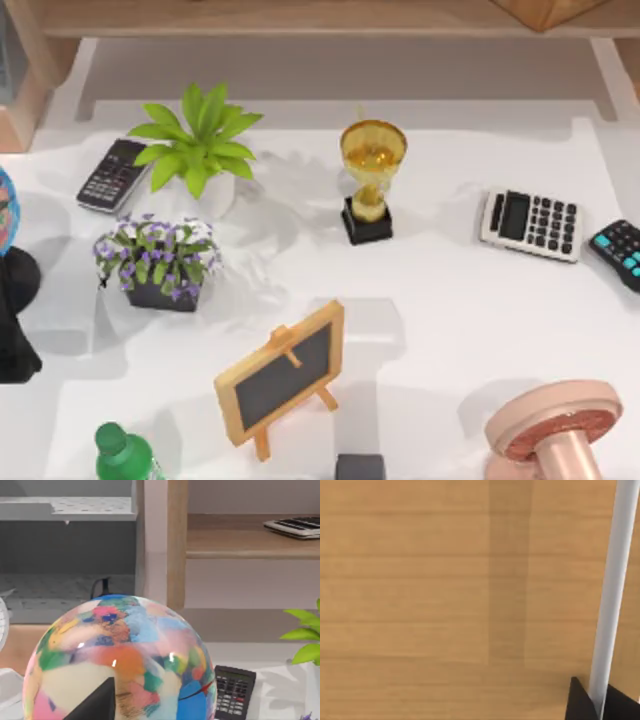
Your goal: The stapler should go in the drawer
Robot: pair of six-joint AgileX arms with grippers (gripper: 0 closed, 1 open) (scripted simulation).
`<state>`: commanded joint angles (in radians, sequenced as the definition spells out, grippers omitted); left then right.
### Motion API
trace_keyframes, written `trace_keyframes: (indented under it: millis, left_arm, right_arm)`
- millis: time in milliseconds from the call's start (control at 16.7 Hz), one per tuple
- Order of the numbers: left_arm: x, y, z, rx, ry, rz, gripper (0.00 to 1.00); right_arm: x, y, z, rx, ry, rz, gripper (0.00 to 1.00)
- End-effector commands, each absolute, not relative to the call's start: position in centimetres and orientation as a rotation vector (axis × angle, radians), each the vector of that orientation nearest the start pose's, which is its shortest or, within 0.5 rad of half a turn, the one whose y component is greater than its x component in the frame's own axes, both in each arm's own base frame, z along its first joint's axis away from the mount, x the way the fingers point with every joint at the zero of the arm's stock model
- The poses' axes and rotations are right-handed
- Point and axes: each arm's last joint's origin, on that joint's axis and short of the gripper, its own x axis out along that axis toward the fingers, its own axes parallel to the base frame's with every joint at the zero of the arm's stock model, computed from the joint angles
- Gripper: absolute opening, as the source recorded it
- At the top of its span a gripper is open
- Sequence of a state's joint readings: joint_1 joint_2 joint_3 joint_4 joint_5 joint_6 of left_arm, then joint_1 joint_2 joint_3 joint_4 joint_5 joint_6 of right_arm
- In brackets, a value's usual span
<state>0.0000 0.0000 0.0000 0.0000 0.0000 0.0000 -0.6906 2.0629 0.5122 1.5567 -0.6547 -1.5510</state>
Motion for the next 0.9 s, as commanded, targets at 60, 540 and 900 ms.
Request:
trace_keyframes:
  millis: [60, 540, 900]
  left_arm:
    - [10.6, -0.1, 16.0, 0.0, 0.0, 0.0, 1.0]
    - [10.6, -0.1, 16.0, 0.0, 0.0, 0.0, 1.0]
    - [10.6, -0.1, 16.0, 0.0, 0.0, 0.0, 1.0]
  right_arm:
    - [25.0, -17.9, 8.8, -1.565, 0.013, -0.006, 0.0]
    - [30.9, -18.0, 8.8, -1.566, 0.012, -0.008, 0.0]
    - [31.2, -18.1, 8.8, -1.562, 0.018, -0.007, 0.0]
